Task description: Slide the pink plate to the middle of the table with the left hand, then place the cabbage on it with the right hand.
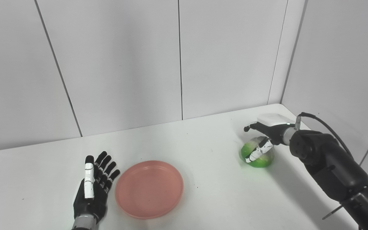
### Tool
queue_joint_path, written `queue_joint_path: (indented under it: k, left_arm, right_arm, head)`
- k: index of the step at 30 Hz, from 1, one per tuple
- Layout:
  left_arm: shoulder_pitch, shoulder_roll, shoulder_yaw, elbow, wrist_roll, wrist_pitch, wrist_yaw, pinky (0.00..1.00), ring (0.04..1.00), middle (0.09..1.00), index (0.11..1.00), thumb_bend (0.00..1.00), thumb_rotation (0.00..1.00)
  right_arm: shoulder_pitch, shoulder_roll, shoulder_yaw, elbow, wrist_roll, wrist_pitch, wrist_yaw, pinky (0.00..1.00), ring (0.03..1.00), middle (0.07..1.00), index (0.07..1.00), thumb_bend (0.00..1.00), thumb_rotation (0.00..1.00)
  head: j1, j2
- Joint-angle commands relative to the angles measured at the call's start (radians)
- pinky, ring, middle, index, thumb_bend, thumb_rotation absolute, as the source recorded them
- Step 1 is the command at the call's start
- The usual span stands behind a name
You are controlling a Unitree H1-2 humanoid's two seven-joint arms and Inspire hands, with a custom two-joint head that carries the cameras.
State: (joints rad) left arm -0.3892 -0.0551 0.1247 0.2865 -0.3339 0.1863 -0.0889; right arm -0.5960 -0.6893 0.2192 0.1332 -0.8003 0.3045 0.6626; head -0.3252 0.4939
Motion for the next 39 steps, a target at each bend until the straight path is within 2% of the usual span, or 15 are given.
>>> queue_joint_path:
  k: [1,3,10,15,23,25,28,29,30,31,33,34,36,39]
  left_arm:
    - [0.002,0.0,-0.004,-0.005,0.008,0.034,0.011,0.87,0.92,0.935,0.861,0.74,0.87]
    - [0.002,0.003,-0.001,-0.007,0.007,0.037,0.012,0.87,0.91,0.932,0.863,0.74,0.87]
    - [0.0,0.009,0.003,0.0,0.005,0.037,0.009,0.86,0.91,0.947,0.876,0.74,0.86]
    - [0.002,0.003,0.003,-0.011,0.004,0.045,0.013,0.87,0.923,0.956,0.873,0.73,0.86]
    - [0.001,0.005,0.007,-0.016,0.01,0.058,0.018,0.86,0.918,0.956,0.868,0.74,0.86]
    - [0.001,0.006,0.007,-0.015,0.01,0.056,0.015,0.85,0.916,0.954,0.869,0.73,0.86]
    - [0.003,0.006,0.006,-0.02,0.01,0.061,0.014,0.86,0.912,0.951,0.871,0.74,0.86]
    - [0.003,0.004,0.009,-0.02,0.008,0.062,0.016,0.86,0.911,0.95,0.869,0.73,0.86]
    - [0.004,0.002,0.01,-0.02,0.006,0.063,0.017,0.85,0.908,0.947,0.862,0.73,0.85]
    - [0.004,0.002,0.009,-0.02,0.006,0.062,0.016,0.85,0.907,0.947,0.861,0.73,0.85]
    - [0.005,0.001,0.009,-0.021,0.006,0.063,0.015,0.85,0.907,0.944,0.857,0.73,0.86]
    - [0.005,0.0,0.009,-0.021,0.006,0.065,0.016,0.85,0.907,0.941,0.851,0.73,0.85]
    - [0.005,-0.001,0.01,-0.019,0.006,0.066,0.017,0.85,0.907,0.94,0.848,0.74,0.85]
    - [0.005,-0.001,0.009,-0.014,0.006,0.063,0.014,0.86,0.912,0.952,0.858,0.75,0.85]
  right_arm:
    - [-0.057,-0.025,-0.008,-0.008,0.009,-0.017,-0.032,0.79,0.931,0.932,0.843,1.0,0.48]
    - [-0.053,-0.025,-0.004,0.005,0.02,-0.024,-0.039,0.78,0.943,0.935,0.845,1.0,0.47]
    - [-0.047,-0.036,0.042,0.085,0.015,-0.076,-0.095,0.76,0.886,0.888,0.838,1.0,0.5]
    - [-0.044,-0.031,0.06,0.132,0.028,-0.103,-0.142,0.71,0.85,0.86,0.821,1.0,0.47]
    - [-0.04,-0.027,0.073,0.179,0.058,-0.119,-0.169,0.69,0.83,0.846,0.811,1.0,0.41]
    - [-0.038,-0.028,0.077,0.191,0.063,-0.124,-0.172,0.66,0.794,0.826,0.807,1.0,0.39]
    - [-0.034,-0.029,0.079,0.198,0.069,-0.129,-0.179,0.57,0.717,0.786,0.796,1.0,0.33]
    - [-0.031,-0.029,0.081,0.198,0.068,-0.127,-0.181,0.55,0.695,0.777,0.793,1.0,0.3]
    - [-0.03,-0.03,0.083,0.197,0.067,-0.126,-0.183,0.51,0.655,0.761,0.787,1.0,0.22]
    - [-0.028,-0.031,0.087,0.196,0.061,-0.124,-0.186,0.5,0.651,0.76,0.787,1.0,0.21]
    - [-0.024,-0.033,0.097,0.197,0.046,-0.126,-0.198,0.53,0.688,0.784,0.78,0.99,0.13]
    - [-0.022,-0.035,0.101,0.197,0.042,-0.127,-0.202,0.54,0.697,0.79,0.776,0.94,0.05]
    - [-0.018,-0.037,0.104,0.198,0.041,-0.132,-0.209,0.53,0.688,0.792,0.775,0.89,0.01]
    - [-0.014,-0.042,0.108,0.201,0.051,-0.14,-0.206,0.43,0.557,0.78,0.78,0.8,0.0]
  head:
    - [0.002,0.003]
    - [0.002,0.003]
    - [0.0,0.007]
    - [0.003,0.013]
    - [0.008,0.02]
    - [0.009,0.023]
    - [0.01,0.025]
    - [0.009,0.027]
    - [0.009,0.027]
    - [0.01,0.028]
    - [0.01,0.028]
    - [0.01,0.028]
    - [0.01,0.028]
    - [0.01,0.028]
